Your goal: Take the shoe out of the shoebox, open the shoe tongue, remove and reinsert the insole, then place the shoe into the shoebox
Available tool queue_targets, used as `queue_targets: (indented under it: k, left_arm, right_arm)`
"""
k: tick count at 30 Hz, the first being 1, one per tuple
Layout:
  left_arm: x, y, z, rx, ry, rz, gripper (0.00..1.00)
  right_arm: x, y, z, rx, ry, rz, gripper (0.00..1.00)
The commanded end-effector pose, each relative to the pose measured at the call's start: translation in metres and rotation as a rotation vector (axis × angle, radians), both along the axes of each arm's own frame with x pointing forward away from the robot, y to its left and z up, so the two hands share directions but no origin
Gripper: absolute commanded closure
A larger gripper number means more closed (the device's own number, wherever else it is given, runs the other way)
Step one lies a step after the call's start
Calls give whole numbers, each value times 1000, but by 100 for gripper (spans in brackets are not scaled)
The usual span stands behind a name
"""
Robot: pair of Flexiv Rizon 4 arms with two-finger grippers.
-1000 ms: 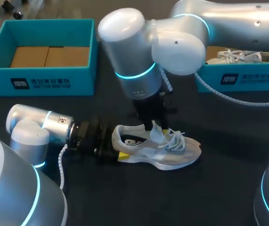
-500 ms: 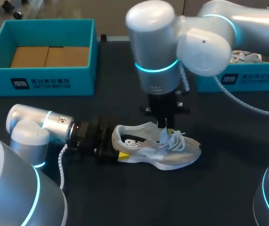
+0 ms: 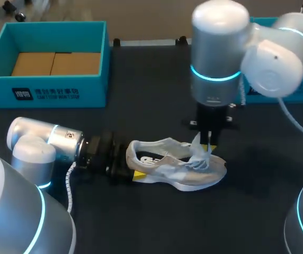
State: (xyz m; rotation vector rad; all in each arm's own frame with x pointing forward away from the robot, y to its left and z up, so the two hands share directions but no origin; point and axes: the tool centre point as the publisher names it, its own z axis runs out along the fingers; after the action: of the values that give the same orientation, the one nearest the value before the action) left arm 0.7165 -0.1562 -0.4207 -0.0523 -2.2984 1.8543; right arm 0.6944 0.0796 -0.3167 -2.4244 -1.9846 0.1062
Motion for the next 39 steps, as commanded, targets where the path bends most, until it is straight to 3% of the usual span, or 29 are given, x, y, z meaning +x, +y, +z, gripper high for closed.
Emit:
queue_targets:
  k: [1, 10, 23, 24, 27, 29, 31, 32, 39]
  left_arm:
    - [1, 0, -2, 1, 0, 2, 100]
    - [1, 0, -2, 1, 0, 2, 100]
    - [1, 0, -2, 1, 0, 2, 100]
    - [1, 0, -2, 1, 0, 2, 100]
    - [1, 0, -2, 1, 0, 2, 100]
    - [1, 0, -2, 1, 0, 2, 100]
    - [1, 0, -2, 1, 0, 2, 100]
    - [1, 0, -2, 1, 0, 2, 100]
    - [1, 0, -2, 1, 0, 2, 100]
  right_arm:
    - [-6, -14, -7, 328, -71, -9, 100]
    - [-5, -22, -24, 445, -77, 31, 100]
    - [-5, -34, -57, 527, -53, 27, 100]
    - [-6, -34, -58, 527, -46, 25, 95]
    - [-6, -33, -52, 489, -43, 31, 61]
    - [-6, -32, -41, 461, -60, 45, 51]
    - [-7, -31, -28, 422, -78, 60, 14]
    - [-7, -30, -21, 407, -88, 70, 8]
    - [-9, -23, 21, 308, -145, 135, 6]
